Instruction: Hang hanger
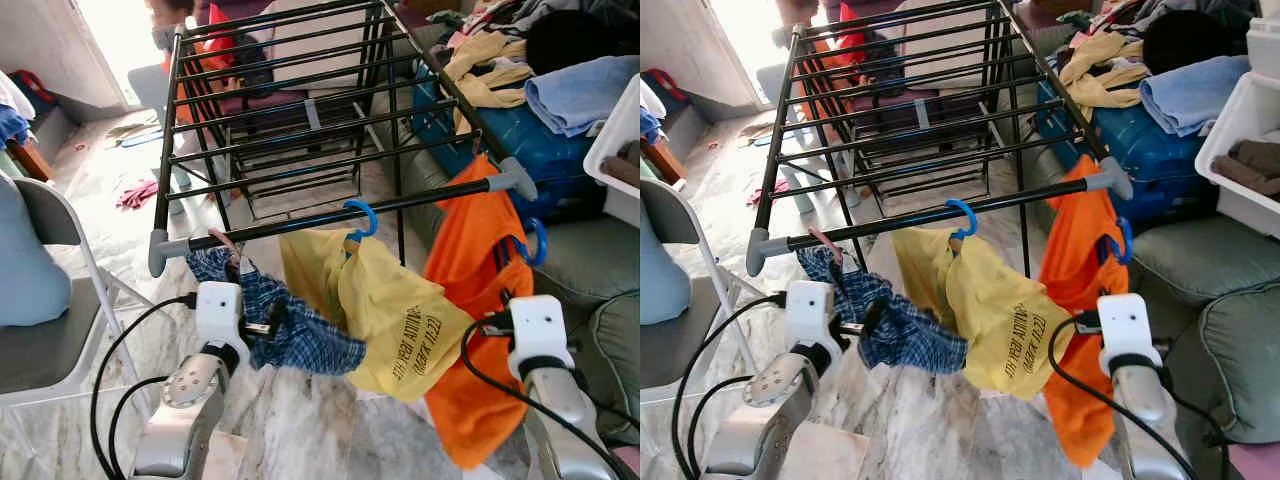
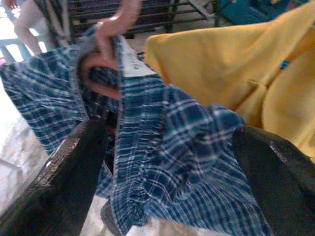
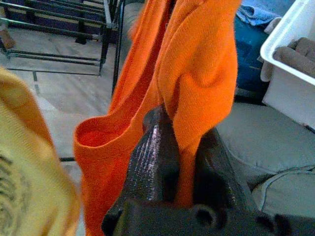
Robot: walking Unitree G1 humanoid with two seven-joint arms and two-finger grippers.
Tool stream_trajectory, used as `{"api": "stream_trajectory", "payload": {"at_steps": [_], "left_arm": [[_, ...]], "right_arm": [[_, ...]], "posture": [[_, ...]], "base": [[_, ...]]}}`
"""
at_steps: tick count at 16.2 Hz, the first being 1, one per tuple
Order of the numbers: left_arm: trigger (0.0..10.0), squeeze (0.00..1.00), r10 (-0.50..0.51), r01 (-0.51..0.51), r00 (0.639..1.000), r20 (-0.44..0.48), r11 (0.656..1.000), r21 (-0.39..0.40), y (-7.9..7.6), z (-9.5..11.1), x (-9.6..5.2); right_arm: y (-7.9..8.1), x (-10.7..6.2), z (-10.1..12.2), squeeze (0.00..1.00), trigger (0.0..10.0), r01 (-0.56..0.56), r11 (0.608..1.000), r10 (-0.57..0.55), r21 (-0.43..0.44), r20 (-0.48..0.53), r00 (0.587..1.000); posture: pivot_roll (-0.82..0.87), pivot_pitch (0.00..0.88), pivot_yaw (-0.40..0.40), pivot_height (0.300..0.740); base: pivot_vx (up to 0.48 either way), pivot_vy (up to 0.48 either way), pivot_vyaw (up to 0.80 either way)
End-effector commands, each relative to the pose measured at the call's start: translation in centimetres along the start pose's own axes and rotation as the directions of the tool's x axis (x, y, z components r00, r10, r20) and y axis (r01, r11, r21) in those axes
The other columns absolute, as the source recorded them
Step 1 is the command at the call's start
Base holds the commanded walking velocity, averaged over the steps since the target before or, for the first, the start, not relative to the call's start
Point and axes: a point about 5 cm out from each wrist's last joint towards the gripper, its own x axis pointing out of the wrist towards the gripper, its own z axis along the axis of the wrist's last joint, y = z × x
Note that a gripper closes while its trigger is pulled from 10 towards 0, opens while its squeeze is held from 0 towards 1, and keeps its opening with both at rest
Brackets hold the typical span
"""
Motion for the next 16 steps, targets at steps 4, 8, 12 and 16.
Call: {"api": "stream_trajectory", "payload": {"at_steps": [4,8,12,16], "left_arm": [[10.0,0.00,0.085,-0.085,0.995,0.046,0.996,0.007,1.1,0.4,-0.6],[10.0,0.00,0.166,-0.164,0.983,0.080,0.986,-0.027,1.3,0.3,-0.8],[10.0,0.00,0.199,-0.197,0.977,0.082,0.980,-0.034,1.4,-0.2,-1.0],[10.0,0.00,0.196,-0.196,0.977,0.079,0.981,-0.011,1.8,-0.2,-1.1]], "right_arm": [[1.3,-1.6,0.4,0.00,10.0,-0.048,0.999,0.048,0.027,-0.005,0.999],[2.5,-0.6,1.2,0.00,10.0,-0.109,0.994,0.110,0.029,-0.035,0.993],[3.4,0.7,1.6,0.00,10.0,-0.131,0.990,0.133,0.046,-0.050,0.990],[3.6,0.3,1.0,0.00,10.0,-0.116,0.991,0.121,0.072,-0.070,0.990]], "posture": [[-0.20,0.000,0.060,0.740],[-0.16,0.000,-0.027,0.740],[-0.13,0.000,-0.044,0.740],[-0.14,0.000,-0.024,0.740]], "base": [[0.000,0.000,0.00],[0.000,0.000,0.00],[0.000,0.000,0.00],[0.000,0.000,0.00]]}}
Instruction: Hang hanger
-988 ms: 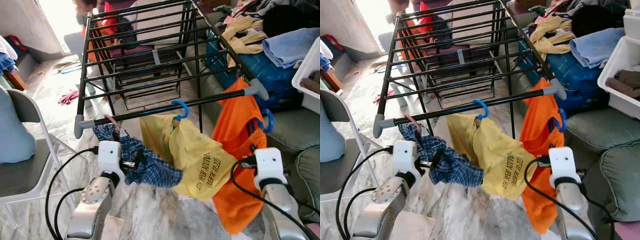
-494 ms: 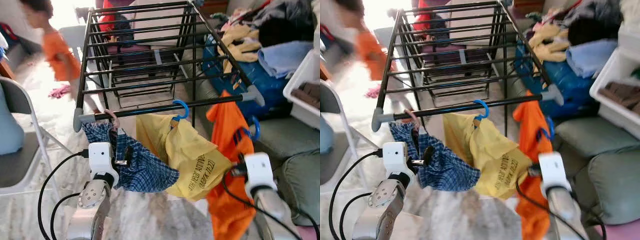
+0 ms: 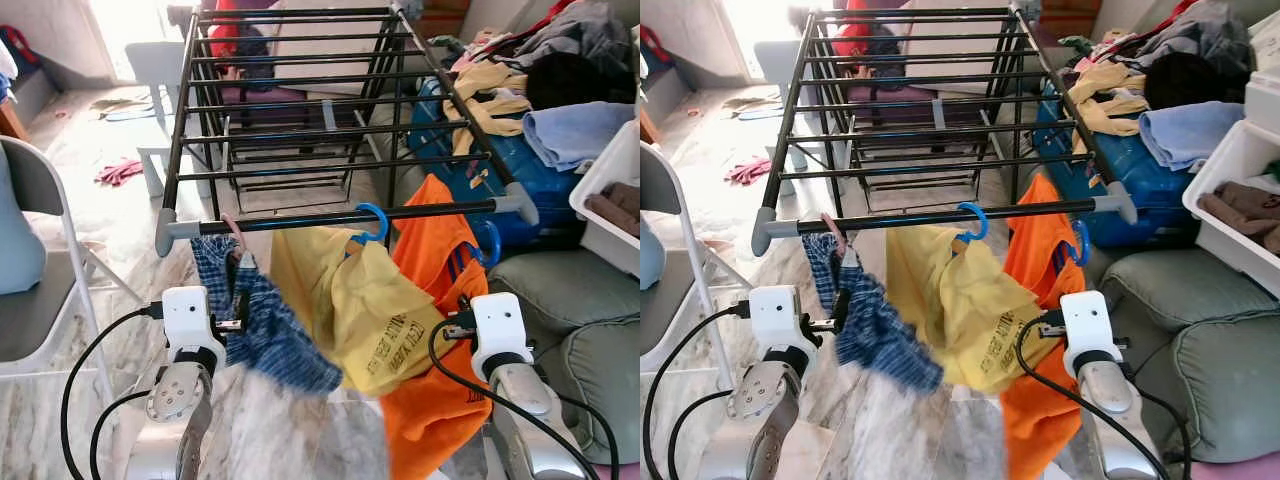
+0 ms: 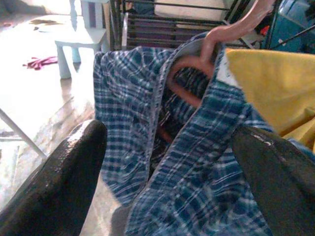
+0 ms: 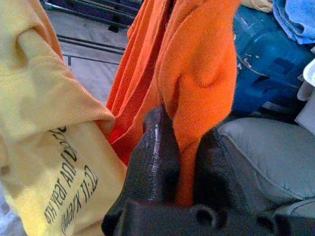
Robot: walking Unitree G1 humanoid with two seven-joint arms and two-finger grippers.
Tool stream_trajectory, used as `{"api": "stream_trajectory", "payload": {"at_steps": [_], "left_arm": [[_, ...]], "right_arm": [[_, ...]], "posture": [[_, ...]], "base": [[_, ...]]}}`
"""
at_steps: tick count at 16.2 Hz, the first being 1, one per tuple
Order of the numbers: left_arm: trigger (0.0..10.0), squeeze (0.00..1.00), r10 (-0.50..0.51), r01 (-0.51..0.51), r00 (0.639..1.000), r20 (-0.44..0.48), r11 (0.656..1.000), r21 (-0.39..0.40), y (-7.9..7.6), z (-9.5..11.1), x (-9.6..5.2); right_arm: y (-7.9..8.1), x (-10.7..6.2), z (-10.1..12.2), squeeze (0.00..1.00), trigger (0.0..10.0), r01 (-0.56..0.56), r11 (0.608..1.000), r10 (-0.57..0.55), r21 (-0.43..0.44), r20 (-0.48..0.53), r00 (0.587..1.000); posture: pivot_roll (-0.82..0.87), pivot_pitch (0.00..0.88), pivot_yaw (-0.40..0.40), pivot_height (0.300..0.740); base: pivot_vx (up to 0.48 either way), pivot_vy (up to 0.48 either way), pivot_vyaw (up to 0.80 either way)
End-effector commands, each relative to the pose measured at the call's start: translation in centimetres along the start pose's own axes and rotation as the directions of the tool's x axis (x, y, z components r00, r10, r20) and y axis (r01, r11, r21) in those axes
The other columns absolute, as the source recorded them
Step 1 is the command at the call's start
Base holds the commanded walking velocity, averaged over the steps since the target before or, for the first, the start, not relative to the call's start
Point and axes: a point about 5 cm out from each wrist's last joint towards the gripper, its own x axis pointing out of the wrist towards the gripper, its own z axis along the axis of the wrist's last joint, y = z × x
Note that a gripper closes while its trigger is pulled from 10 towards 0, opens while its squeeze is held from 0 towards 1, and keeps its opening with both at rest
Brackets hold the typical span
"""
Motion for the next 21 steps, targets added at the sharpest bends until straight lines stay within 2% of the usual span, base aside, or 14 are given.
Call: {"api": "stream_trajectory", "payload": {"at_steps": [1,9,21], "left_arm": [[10.0,0.00,-0.011,0.011,1.000,-0.021,1.000,0.012,0.04,-0.40,-0.04],[10.0,0.00,-0.028,0.030,0.999,-0.041,0.999,0.032,0.24,-0.52,-0.10],[10.0,0.00,-0.040,0.042,0.998,-0.043,0.998,0.044,0.23,-0.43,0.06]], "right_arm": [[-0.23,0.11,0.29,0.00,10.0,0.017,1.000,-0.017,0.014,0.013,1.000],[0.35,0.03,0.08,0.00,10.0,0.016,0.999,-0.016,0.035,0.006,1.000],[0.54,0.19,0.15,0.00,10.0,0.017,0.999,-0.018,0.042,0.006,1.000]], "posture": [[-0.14,0.000,-0.018,0.740],[-0.13,0.000,0.002,0.740],[-0.14,0.000,0.014,0.740]], "base": [[0.000,0.000,0.00],[0.000,0.000,0.00],[-0.273,0.000,0.00]]}}
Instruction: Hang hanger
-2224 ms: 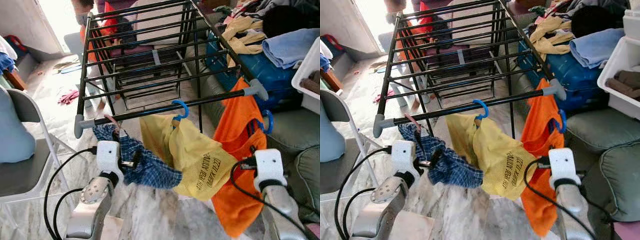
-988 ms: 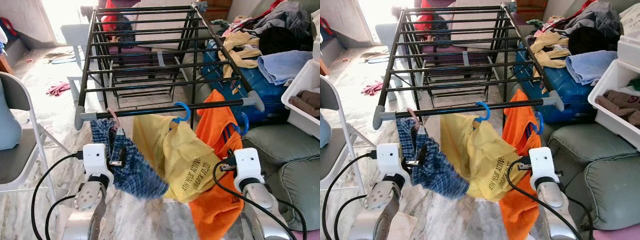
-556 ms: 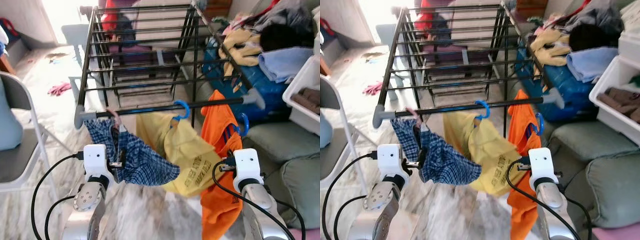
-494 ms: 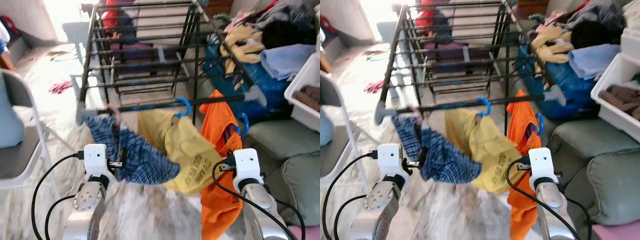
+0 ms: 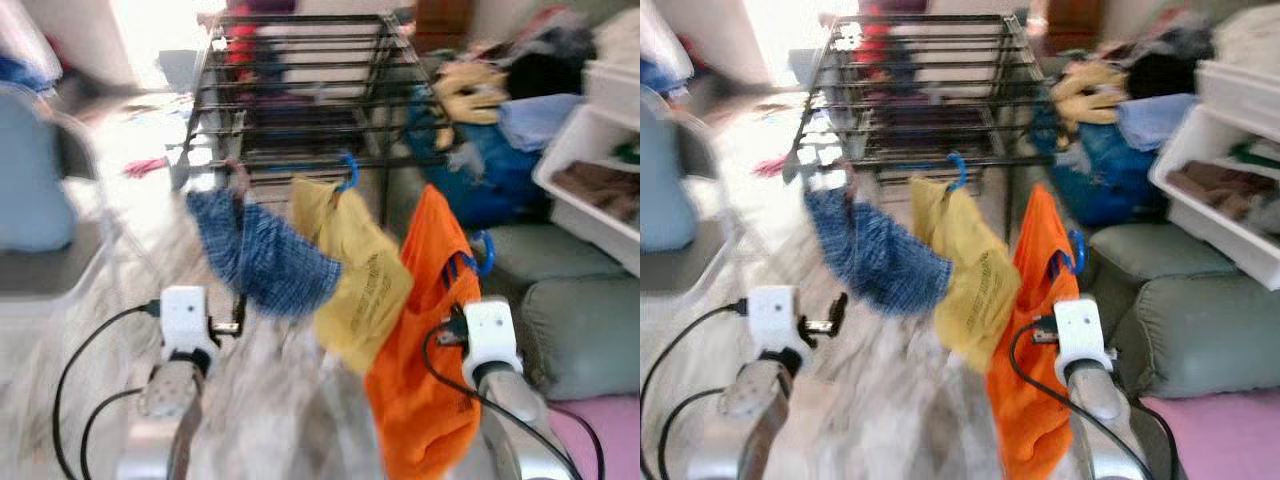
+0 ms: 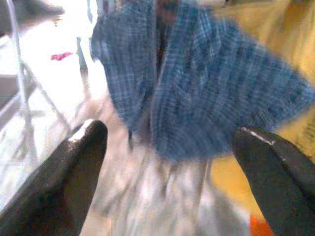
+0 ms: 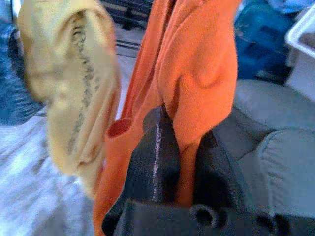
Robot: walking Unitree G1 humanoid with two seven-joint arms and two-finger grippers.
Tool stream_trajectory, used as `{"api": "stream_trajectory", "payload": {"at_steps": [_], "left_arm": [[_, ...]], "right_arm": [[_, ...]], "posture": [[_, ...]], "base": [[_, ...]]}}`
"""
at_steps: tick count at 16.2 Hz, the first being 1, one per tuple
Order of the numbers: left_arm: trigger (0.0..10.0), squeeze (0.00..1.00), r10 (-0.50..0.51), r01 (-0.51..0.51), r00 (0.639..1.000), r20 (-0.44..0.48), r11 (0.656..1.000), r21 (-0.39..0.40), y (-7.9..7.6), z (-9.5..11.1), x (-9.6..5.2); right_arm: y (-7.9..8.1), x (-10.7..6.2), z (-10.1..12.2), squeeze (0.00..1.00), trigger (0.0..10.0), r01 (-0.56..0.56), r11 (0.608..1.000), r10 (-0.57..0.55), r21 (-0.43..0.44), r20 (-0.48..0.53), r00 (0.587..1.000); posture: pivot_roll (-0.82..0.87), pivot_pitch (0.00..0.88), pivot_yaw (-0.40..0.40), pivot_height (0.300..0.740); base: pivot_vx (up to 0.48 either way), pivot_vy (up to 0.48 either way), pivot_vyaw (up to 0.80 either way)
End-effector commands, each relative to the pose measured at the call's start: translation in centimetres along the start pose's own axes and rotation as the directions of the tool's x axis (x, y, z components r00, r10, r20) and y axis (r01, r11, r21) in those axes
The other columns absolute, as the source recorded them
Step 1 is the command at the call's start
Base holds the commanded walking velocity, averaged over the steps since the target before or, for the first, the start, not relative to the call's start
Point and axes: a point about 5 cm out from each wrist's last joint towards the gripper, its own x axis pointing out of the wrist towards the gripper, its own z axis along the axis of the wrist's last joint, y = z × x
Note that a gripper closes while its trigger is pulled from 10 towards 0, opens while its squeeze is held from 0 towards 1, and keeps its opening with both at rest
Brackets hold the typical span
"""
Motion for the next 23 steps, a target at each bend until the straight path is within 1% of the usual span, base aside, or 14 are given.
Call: {"api": "stream_trajectory", "payload": {"at_steps": [1,16,21,23], "left_arm": [[10.0,0.00,-0.017,0.017,1.000,0.006,1.000,0.006,-0.4,0.3,0.2],[10.0,0.00,-0.023,0.023,1.000,0.019,1.000,0.017,-0.6,0.6,0.5],[10.0,0.00,-0.028,0.028,0.999,0.027,1.000,0.014,-0.8,0.7,0.5],[10.0,0.00,-0.011,0.011,0.999,0.033,1.000,0.007,-0.6,1.0,0.7]], "right_arm": [[-0.4,-0.1,0.3,0.00,10.0,0.015,1.000,-0.015,0.008,0.015,1.000],[0.0,0.3,0.5,0.00,10.0,-0.006,1.000,0.006,0.022,0.023,1.000],[0.9,0.4,0.7,0.00,10.0,-0.052,0.998,0.052,0.023,0.036,0.998],[1.4,0.6,1.1,0.00,10.0,-0.096,0.995,0.095,0.015,0.062,0.994]], "posture": [[-0.14,0.000,0.016,0.740],[-0.13,0.000,0.018,0.740],[-0.13,0.000,0.030,0.740],[-0.13,0.000,0.033,0.740]], "base": [[-0.277,0.000,0.00],[-0.280,0.000,0.00],[0.000,0.000,0.00],[0.000,0.000,0.60]]}}
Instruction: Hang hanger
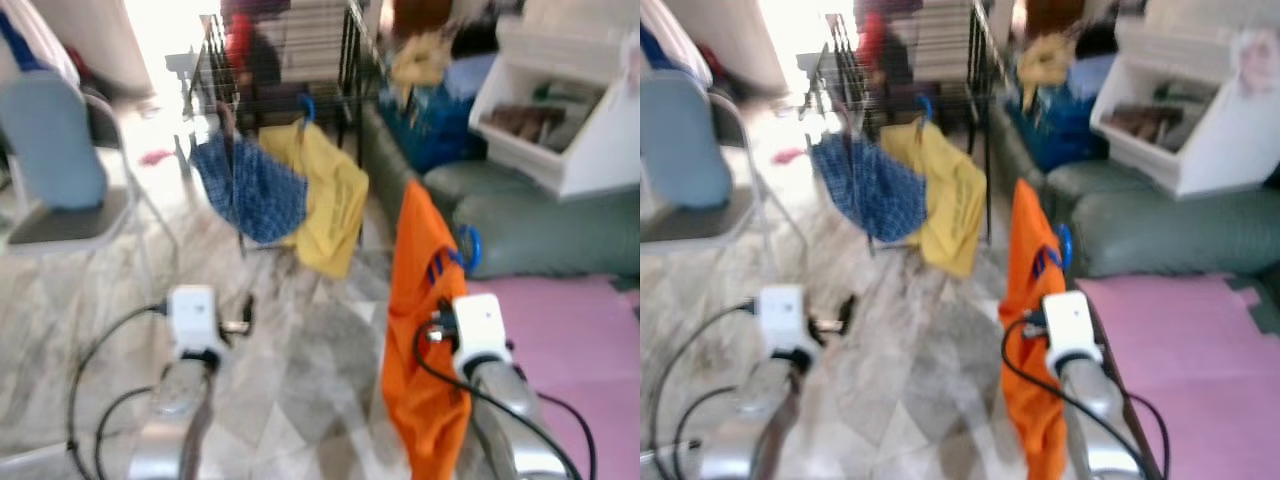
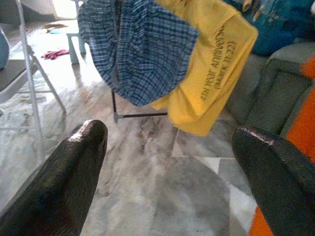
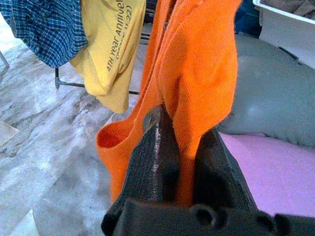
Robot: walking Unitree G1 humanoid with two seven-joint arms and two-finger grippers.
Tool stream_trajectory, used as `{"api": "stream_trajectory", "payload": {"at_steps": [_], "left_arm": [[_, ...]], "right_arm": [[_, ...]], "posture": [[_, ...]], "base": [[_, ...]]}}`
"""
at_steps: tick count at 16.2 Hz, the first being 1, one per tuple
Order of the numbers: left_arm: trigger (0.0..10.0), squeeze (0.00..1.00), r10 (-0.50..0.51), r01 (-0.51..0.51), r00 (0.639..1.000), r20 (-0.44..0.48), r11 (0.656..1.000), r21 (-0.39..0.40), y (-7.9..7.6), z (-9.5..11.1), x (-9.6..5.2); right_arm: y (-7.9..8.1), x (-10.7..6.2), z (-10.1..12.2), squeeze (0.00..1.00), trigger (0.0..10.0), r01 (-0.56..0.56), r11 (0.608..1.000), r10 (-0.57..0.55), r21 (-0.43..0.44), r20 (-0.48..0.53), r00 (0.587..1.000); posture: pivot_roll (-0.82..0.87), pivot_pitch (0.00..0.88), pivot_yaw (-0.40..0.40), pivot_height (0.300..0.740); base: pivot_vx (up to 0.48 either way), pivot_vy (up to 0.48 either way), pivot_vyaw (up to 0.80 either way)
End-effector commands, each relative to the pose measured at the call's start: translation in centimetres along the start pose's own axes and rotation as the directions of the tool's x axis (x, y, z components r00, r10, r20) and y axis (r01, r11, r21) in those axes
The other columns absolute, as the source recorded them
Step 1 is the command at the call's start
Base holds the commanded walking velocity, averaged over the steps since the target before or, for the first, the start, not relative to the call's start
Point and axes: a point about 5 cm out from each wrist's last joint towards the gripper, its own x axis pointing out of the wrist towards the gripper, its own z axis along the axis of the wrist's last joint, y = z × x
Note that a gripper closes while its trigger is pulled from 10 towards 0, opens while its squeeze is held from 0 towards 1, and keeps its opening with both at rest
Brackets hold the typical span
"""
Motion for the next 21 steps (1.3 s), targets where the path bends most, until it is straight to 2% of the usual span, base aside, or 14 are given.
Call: {"api": "stream_trajectory", "payload": {"at_steps": [1,7,12,14,21], "left_arm": [[10.0,0.00,0.033,-0.033,0.999,0.004,0.999,0.016,0.8,0.3,0.1],[10.0,0.00,0.085,-0.085,0.996,-0.002,0.996,0.036,1.3,0.3,0.4],[10.0,0.00,0.069,-0.069,0.998,0.008,0.997,0.045,0.9,0.6,0.7],[10.0,0.00,0.069,-0.069,0.998,0.006,0.996,0.050,0.8,0.5,0.6],[10.0,0.00,0.068,-0.068,0.998,0.001,0.996,0.056,0.8,0.4,0.6]], "right_arm": [[0.7,0.4,1.5,0.00,10.0,-0.041,0.999,0.041,-0.002,0.076,0.996],[1.2,0.5,2.2,0.00,10.0,-0.074,0.997,0.073,0.012,0.101,0.992],[1.5,0.6,2.2,0.00,10.0,-0.096,0.995,0.092,0.028,0.112,0.989],[1.7,0.5,2.3,0.00,10.0,-0.109,0.992,0.101,0.063,0.120,0.988],[1.9,0.4,2.4,0.00,10.0,-0.122,0.990,0.112,0.075,0.128,0.985]], "posture": [[-0.13,0.000,0.033,0.740],[-0.14,0.000,0.037,0.740],[-0.13,0.000,0.039,0.740],[-0.13,0.000,0.041,0.740],[-0.13,0.000,0.039,0.740]], "base": [[0.000,0.000,0.80],[0.000,0.000,0.80],[0.000,0.000,0.80],[0.000,0.000,0.22],[0.000,0.140,0.00]]}}
